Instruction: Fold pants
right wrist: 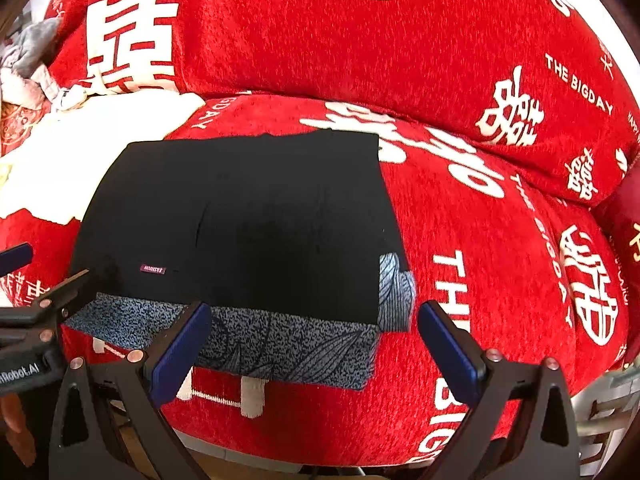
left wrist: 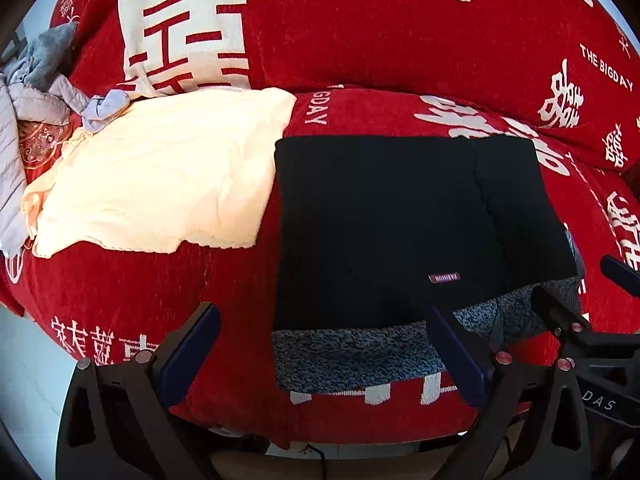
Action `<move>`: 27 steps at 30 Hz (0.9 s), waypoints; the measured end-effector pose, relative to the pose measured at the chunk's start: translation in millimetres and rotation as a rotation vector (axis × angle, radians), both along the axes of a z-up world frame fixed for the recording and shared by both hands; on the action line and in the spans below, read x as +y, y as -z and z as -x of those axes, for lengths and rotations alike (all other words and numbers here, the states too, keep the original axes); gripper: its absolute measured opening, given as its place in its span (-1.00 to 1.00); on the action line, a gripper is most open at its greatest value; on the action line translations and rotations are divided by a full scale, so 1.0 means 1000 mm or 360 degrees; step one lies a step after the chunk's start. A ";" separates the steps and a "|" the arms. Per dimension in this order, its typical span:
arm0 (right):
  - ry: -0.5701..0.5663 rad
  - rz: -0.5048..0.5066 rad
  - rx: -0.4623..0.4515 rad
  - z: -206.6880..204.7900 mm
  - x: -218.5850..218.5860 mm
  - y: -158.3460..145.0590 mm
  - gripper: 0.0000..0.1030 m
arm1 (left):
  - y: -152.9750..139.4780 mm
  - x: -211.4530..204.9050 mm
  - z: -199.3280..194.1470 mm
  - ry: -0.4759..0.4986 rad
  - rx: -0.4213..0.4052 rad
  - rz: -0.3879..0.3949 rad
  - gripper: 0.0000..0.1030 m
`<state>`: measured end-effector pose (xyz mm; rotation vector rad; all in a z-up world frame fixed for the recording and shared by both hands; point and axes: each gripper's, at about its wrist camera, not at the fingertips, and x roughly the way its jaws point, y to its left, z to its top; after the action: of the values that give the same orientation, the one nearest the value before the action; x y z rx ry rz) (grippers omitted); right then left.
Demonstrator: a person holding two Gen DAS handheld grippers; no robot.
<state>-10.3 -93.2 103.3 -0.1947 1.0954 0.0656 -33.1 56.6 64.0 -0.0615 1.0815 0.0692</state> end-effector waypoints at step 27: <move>-0.0011 0.0007 0.0022 -0.003 -0.003 0.007 0.99 | 0.008 -0.005 0.004 0.0010 0.0072 -0.0019 1.00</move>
<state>-7.3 -96.2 96.7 -0.2024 1.1090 0.0706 -36.7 52.0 56.2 -0.0460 1.1262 0.0714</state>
